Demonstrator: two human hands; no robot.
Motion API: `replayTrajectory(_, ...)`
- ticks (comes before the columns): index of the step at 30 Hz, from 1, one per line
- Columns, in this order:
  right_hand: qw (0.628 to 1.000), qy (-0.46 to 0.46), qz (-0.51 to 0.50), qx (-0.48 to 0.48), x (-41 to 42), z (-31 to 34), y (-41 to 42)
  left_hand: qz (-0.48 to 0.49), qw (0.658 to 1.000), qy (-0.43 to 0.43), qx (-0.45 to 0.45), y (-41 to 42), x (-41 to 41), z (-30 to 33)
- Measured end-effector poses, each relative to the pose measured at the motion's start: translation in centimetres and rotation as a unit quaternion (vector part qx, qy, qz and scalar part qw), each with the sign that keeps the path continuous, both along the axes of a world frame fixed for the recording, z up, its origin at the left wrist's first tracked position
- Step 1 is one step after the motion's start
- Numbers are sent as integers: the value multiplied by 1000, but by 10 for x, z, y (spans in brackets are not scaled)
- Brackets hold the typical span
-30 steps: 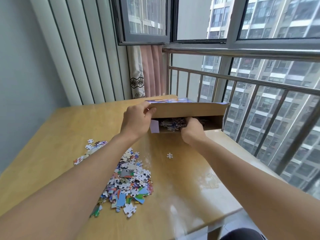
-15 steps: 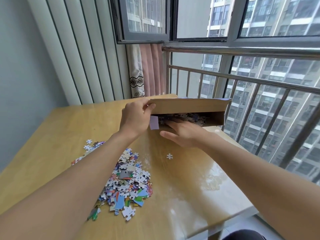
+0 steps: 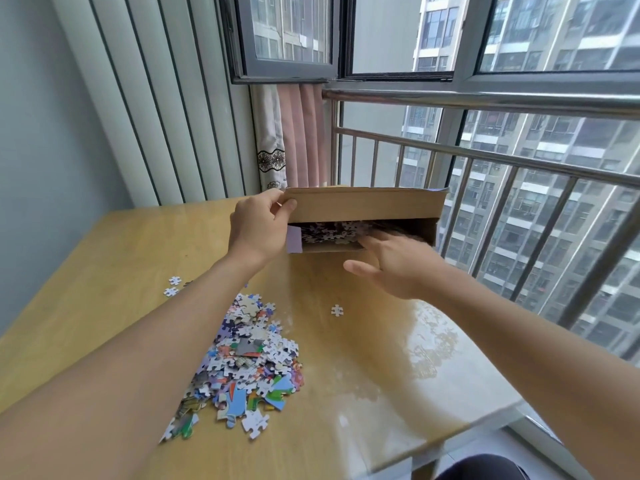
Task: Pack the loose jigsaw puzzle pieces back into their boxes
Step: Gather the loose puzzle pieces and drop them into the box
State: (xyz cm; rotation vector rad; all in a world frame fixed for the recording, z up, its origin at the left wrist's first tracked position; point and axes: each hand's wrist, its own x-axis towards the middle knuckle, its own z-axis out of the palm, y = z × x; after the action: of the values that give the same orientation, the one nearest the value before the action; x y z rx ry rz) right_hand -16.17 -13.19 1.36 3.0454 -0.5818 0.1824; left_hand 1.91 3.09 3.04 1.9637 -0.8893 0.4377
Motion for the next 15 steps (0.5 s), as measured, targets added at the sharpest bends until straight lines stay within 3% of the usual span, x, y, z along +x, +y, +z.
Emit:
replayTrajectory(8,996,39,-43,71,3,-7,-20,10,1000,4,5,-4,-11,0)
replayTrajectory(12,998,2,57,14,3,-20,3,17,1000,2,8,-3,-11,-1)
replayTrajectory(15,999,4,21,27,4,-25,7,16,1000,-1,16,-2,-10,-3)
